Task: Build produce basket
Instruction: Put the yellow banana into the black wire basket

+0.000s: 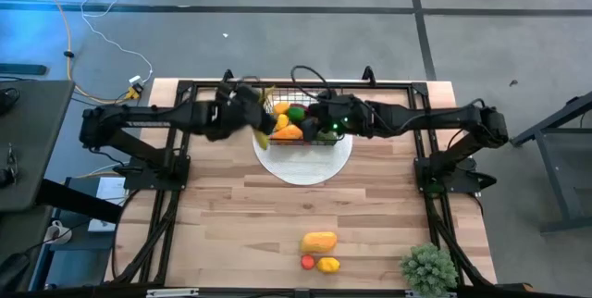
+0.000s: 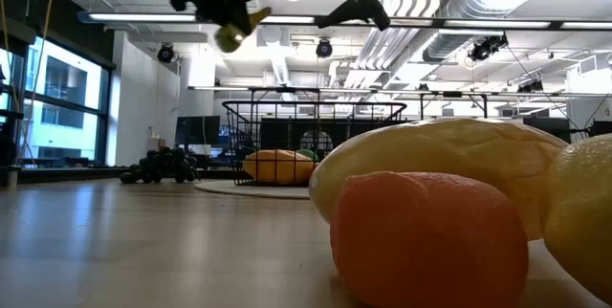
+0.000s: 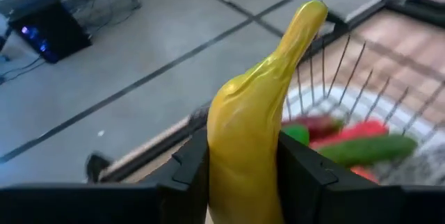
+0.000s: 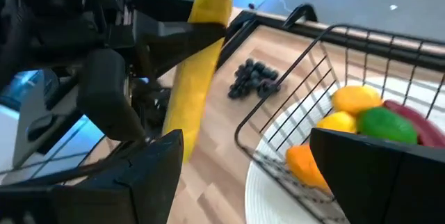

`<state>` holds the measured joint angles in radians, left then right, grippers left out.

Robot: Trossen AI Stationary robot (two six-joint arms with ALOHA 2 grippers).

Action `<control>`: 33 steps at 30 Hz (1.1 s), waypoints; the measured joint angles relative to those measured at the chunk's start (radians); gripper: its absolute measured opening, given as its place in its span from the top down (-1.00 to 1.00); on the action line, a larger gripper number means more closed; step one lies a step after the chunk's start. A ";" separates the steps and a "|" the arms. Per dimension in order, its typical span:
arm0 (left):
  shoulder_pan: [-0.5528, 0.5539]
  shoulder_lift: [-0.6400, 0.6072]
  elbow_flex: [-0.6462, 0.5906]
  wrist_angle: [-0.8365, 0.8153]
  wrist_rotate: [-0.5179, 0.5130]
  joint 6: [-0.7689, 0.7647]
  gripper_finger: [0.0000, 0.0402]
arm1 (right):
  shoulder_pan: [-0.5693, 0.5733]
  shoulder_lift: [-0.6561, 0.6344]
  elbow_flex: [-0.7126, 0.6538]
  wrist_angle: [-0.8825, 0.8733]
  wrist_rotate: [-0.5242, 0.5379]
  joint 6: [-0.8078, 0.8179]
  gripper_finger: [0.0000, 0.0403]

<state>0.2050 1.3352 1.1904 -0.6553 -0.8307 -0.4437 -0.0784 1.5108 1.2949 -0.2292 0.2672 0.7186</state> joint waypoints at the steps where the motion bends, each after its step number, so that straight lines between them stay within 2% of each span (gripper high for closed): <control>1: 0.025 0.002 0.000 0.048 0.020 0.039 0.44 | -0.009 0.000 0.000 0.008 0.000 -0.002 -0.45; 7: 0.150 0.004 0.000 0.252 0.142 0.190 0.44 | -0.050 0.000 0.000 0.037 0.000 -0.015 -0.45; 11: 0.203 0.004 0.000 0.309 0.166 0.236 0.44 | -0.072 0.000 0.000 0.038 0.000 -0.024 -0.45; 17: 0.245 0.056 0.001 0.326 0.167 0.238 0.44 | -0.116 0.000 0.000 0.038 0.015 -0.056 -0.45; 27: 0.254 0.249 0.001 0.367 0.145 0.191 0.44 | -0.235 0.000 0.000 0.034 0.009 -0.168 -0.45; 33: 0.259 0.346 0.001 0.369 0.083 0.151 0.44 | -0.330 0.000 0.000 0.025 -0.096 -0.211 -0.45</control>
<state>0.4641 1.6810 1.1912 -0.2868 -0.7472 -0.2924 -0.4085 1.5108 1.2949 -0.2041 0.1714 0.5078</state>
